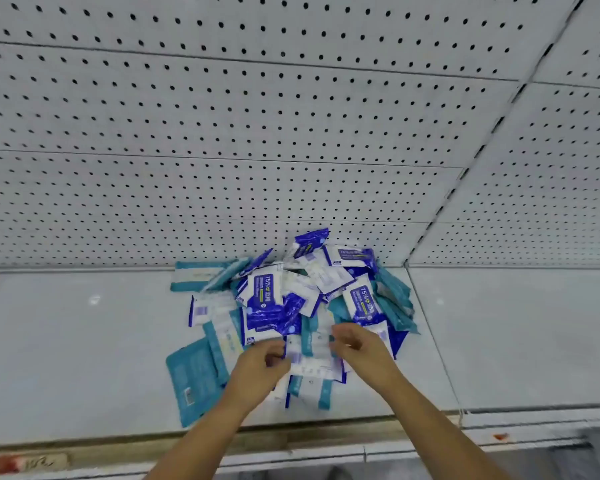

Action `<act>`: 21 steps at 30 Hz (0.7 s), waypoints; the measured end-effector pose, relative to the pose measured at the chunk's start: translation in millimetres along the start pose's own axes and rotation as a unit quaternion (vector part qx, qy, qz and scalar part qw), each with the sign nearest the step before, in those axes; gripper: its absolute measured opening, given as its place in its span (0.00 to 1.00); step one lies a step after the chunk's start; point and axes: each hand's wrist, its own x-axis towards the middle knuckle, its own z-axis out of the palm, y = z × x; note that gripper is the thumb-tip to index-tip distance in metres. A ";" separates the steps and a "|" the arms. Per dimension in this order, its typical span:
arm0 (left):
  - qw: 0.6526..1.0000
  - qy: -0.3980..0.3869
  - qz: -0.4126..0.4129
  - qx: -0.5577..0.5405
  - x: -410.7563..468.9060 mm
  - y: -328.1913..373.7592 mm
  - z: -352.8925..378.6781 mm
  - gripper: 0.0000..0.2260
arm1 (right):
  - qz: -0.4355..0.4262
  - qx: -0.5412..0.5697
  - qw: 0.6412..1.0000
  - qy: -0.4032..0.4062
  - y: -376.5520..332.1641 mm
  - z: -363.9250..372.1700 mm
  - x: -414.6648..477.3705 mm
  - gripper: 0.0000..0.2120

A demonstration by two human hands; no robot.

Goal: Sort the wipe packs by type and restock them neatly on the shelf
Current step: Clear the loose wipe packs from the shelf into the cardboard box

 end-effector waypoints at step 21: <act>0.980 0.140 -0.125 0.071 37.0 35.6 67.1 0.25 | 0.080 -0.300 0.950 0.031 36.3 -68.5 28.1 0.27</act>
